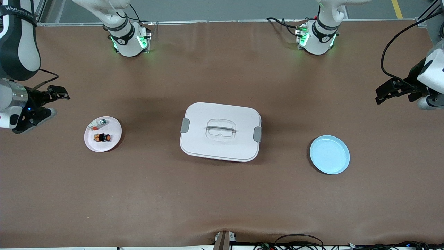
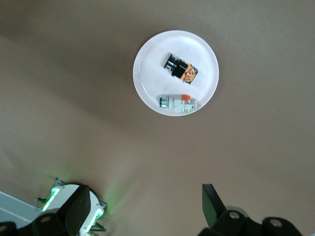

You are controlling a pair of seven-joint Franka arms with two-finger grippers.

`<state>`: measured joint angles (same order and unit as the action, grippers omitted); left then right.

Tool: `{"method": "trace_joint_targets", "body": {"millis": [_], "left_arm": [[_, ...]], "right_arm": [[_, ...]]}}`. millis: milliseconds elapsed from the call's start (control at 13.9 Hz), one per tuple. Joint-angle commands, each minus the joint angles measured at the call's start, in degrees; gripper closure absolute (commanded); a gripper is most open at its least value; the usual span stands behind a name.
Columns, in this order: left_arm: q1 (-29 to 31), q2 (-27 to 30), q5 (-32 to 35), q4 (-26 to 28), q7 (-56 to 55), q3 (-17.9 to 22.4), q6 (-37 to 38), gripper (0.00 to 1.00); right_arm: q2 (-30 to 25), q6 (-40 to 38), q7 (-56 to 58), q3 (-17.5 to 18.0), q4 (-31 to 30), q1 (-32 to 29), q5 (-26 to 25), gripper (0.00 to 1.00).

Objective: Transfer orange switch to right arm and place

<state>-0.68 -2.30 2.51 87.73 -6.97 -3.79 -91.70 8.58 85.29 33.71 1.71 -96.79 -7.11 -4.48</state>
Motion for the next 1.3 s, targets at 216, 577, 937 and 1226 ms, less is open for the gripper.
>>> {"method": "trace_joint_targets", "body": {"millis": [216, 577, 937, 1226], "left_arm": [[0.15, 0.37, -0.14, 0.34, 0.82, -0.25, -0.58, 0.0], [0.24, 0.45, -0.14, 0.25, 0.82, -0.25, -0.58, 0.0], [0.33, 1.07, -0.4, 0.16, 0.9, -0.25, -0.23, 0.0], [0.41, 1.07, -0.4, 0.16, 0.9, -0.25, -0.14, 0.0]], "right_arm": [[-0.49, -2.59, -15.84, 0.05, 2.04, 3.59, 0.96, 0.0], [-0.49, -3.99, -24.75, -0.3, 4.59, 5.53, 3.6, 0.0], [-0.32, -4.17, -27.19, -0.65, 8.19, 4.05, 5.71, 0.0], [-0.32, -3.82, -34.76, -0.56, 11.09, 3.86, 4.75, 0.0]]}}
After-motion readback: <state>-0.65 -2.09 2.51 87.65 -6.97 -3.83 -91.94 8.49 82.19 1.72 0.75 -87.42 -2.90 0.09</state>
